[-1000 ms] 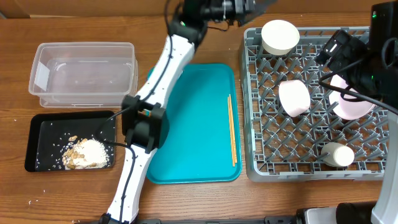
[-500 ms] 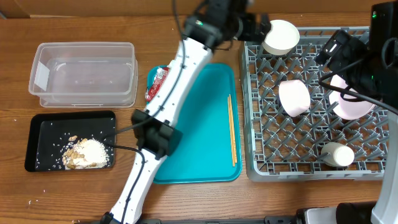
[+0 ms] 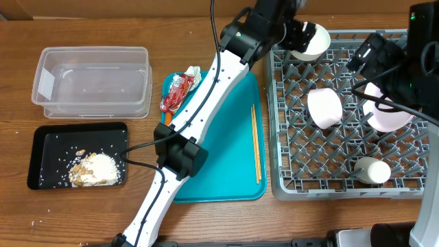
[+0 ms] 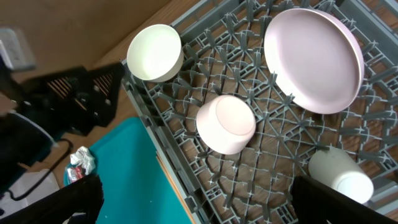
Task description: Sort waste into correct bins and load items into the dishwasher
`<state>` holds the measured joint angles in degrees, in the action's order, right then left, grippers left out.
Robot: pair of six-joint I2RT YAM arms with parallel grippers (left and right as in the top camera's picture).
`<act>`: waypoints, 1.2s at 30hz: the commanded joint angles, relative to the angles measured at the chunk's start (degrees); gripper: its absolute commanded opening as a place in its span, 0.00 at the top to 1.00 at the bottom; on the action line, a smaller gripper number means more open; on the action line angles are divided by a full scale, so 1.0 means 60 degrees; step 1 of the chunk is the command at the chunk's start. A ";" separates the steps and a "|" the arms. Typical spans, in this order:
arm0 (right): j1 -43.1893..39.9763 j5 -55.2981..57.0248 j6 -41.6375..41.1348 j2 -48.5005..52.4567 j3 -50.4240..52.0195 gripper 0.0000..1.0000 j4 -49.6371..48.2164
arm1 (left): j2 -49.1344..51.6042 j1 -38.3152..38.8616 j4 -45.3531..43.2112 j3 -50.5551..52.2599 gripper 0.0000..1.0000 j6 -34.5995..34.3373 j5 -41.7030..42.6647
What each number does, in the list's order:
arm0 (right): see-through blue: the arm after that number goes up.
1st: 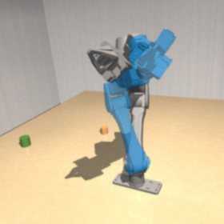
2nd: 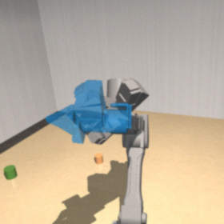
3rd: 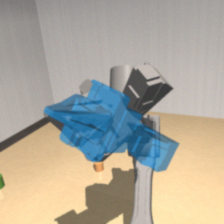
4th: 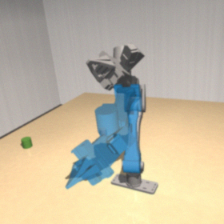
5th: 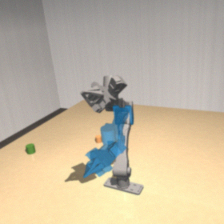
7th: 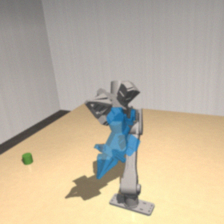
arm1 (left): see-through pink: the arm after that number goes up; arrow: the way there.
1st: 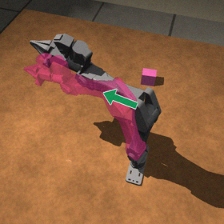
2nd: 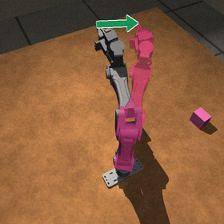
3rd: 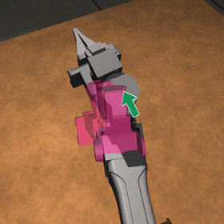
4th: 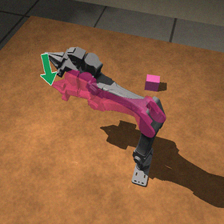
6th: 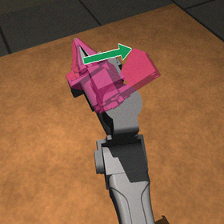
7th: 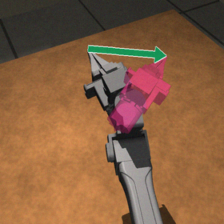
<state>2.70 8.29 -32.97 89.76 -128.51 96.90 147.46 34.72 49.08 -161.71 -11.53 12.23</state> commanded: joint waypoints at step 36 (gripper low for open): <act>-0.0364 -0.1031 -0.0441 0.6870 -0.0022 0.31 -0.3621 | -0.2437 -0.3472 0.7952 -0.2306 0.00 -0.0076 0.0120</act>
<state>0.91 1.52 -34.98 130.28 -128.22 75.75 132.53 13.78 96.66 -175.37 -12.03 12.60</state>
